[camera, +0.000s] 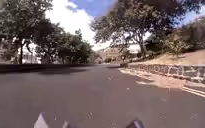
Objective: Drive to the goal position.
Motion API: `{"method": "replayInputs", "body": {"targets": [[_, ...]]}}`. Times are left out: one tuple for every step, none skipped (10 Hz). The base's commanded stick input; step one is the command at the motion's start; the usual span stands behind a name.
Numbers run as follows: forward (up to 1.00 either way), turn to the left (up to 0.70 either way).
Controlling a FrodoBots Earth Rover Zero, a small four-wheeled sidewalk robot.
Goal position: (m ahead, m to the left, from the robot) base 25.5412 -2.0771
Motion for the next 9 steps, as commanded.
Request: {"method": "replayInputs", "body": {"targets": [[0.70,0.00],[0.70,0.00],[0.70,0.00],[0.70,0.00],[0.70,0.00],[0.70,0.00],[0.70,0.00],[0.70,0.00],[0.70,0.00]]}}
